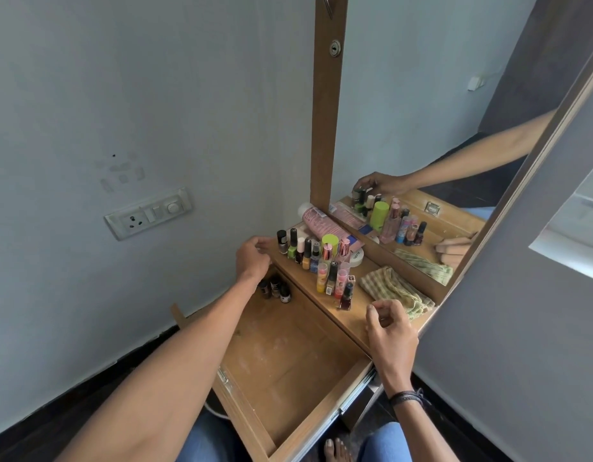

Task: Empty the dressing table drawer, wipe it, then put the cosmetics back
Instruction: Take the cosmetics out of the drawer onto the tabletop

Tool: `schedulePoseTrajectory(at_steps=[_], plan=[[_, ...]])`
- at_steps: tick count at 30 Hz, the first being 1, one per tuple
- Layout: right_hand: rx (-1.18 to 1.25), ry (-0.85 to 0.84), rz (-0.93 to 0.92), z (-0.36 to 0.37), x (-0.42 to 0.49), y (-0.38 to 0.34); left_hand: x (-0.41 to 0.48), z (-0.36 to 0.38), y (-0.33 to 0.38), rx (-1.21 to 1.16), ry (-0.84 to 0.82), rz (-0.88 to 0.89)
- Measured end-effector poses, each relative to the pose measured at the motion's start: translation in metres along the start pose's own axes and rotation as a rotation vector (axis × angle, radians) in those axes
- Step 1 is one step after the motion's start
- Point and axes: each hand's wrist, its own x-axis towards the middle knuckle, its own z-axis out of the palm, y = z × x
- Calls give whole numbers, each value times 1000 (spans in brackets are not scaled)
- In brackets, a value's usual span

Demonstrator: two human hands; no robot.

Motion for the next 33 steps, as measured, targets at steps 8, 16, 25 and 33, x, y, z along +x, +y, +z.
schedulePoseTrajectory(at_steps=[8, 16, 25, 33], plan=[[-2, 1, -200, -3, -9, -4, -49, -20, -58, 285, 4, 31], [-285, -401, -622, 55, -40, -27, -49, -4, -76, 700, -156, 349], [-491, -747, -181, 142, -13, -34, -46, 8, -76, 762, -124, 414], [-495, -618, -93, 174, -4, -33, -39, 5, -77, 725, -129, 484]])
